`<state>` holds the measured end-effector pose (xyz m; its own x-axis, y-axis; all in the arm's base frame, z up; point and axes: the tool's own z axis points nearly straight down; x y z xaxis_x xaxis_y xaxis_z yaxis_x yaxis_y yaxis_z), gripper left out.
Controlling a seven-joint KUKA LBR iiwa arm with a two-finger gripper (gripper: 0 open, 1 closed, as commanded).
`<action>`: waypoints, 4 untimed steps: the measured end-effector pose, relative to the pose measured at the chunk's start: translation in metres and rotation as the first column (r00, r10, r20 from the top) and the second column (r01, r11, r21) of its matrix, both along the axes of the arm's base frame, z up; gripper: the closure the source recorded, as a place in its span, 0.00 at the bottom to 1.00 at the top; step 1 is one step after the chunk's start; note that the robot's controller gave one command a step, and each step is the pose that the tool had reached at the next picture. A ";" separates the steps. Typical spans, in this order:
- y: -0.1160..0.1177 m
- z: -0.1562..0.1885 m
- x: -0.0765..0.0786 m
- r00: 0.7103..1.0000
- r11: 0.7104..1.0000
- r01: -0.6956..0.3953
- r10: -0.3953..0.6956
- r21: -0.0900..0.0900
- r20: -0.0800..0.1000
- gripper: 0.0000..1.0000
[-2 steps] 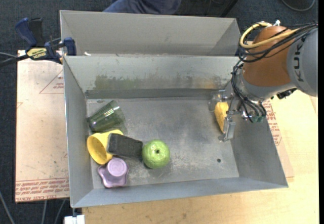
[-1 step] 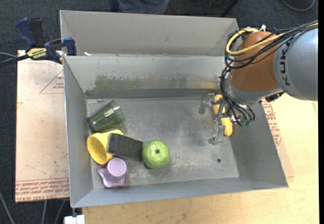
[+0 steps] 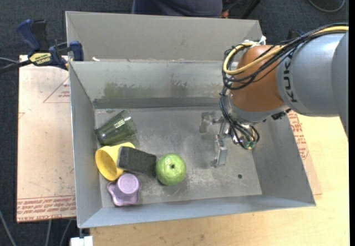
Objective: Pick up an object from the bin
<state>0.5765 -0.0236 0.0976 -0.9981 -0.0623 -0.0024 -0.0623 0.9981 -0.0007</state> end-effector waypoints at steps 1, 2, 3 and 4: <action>0.026 -0.009 0.021 1.000 1.000 -0.012 0.012 0.004 0.002 0.00; 0.041 -0.018 0.006 1.000 1.000 -0.022 0.022 0.001 0.003 0.00; 0.075 -0.026 -0.017 1.000 1.000 0.006 -0.006 0.004 0.002 0.00; 0.100 -0.027 -0.015 0.995 0.995 -0.096 0.096 0.002 0.005 0.00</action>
Offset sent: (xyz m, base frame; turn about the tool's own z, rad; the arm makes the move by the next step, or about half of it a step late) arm -0.0224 0.0597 -0.0276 -0.0365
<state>0.5618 0.0766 0.0705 -0.9875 -0.1576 -0.0071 -0.1576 0.9875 0.0005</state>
